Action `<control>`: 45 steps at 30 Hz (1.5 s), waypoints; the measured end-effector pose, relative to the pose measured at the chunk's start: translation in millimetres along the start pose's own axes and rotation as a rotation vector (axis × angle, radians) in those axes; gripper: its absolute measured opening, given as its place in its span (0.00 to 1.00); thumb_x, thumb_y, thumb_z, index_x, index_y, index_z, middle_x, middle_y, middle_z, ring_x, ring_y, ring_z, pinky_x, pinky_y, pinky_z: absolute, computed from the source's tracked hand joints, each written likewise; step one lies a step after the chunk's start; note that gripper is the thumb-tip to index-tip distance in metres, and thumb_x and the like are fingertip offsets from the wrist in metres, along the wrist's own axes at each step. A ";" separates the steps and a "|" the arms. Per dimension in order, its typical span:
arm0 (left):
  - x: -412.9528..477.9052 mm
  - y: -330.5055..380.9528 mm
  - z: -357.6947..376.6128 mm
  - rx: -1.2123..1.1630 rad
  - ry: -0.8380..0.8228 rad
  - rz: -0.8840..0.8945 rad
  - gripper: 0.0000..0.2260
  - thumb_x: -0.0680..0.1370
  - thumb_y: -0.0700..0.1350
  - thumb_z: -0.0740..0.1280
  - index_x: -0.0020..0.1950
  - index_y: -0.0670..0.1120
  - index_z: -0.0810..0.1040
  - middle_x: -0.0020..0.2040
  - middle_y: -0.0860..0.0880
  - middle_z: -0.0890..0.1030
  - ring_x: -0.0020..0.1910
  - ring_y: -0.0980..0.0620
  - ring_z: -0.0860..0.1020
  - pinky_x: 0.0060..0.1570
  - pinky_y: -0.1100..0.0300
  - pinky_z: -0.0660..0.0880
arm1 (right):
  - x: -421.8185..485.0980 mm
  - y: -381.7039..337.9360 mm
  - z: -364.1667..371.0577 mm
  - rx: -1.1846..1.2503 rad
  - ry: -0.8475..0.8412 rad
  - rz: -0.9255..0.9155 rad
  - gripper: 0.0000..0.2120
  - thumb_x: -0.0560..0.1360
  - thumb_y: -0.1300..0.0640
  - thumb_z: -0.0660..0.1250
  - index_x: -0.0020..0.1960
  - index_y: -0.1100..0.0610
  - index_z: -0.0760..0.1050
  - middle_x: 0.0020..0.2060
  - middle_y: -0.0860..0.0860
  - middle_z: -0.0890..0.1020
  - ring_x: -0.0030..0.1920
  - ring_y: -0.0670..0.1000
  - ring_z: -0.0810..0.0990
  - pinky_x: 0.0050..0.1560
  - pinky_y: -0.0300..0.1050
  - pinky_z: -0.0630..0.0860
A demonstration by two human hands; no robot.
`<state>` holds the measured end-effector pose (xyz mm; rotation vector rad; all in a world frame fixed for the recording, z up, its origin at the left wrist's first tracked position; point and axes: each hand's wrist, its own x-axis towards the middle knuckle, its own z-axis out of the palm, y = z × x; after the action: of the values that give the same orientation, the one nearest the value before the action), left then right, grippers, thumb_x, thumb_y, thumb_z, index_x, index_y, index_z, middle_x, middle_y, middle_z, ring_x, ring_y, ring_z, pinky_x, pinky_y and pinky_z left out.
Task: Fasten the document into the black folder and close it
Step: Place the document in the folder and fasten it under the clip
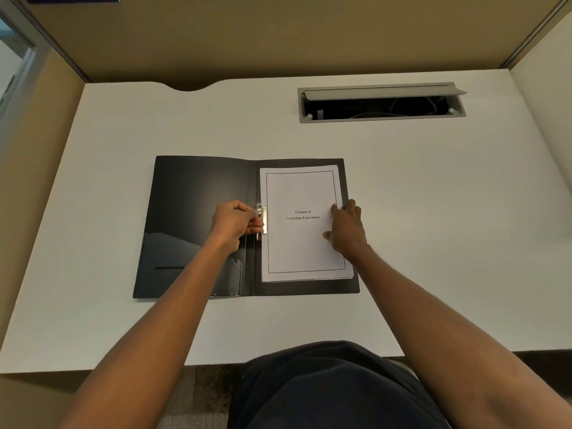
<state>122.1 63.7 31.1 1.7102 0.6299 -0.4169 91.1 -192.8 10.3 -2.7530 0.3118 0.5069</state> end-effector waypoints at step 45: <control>-18.6 -49.0 7.7 0.427 0.165 0.049 0.15 0.72 0.51 0.79 0.40 0.42 0.79 0.34 0.45 0.84 0.30 0.48 0.83 0.42 0.50 0.84 | 0.7 2.3 3.2 0.024 0.018 -0.007 0.36 0.75 0.56 0.75 0.78 0.61 0.63 0.74 0.60 0.62 0.75 0.61 0.62 0.72 0.53 0.70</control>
<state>77.8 60.0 2.2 2.1793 0.6475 -0.3968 90.1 -193.9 6.6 -2.7358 0.3101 0.4735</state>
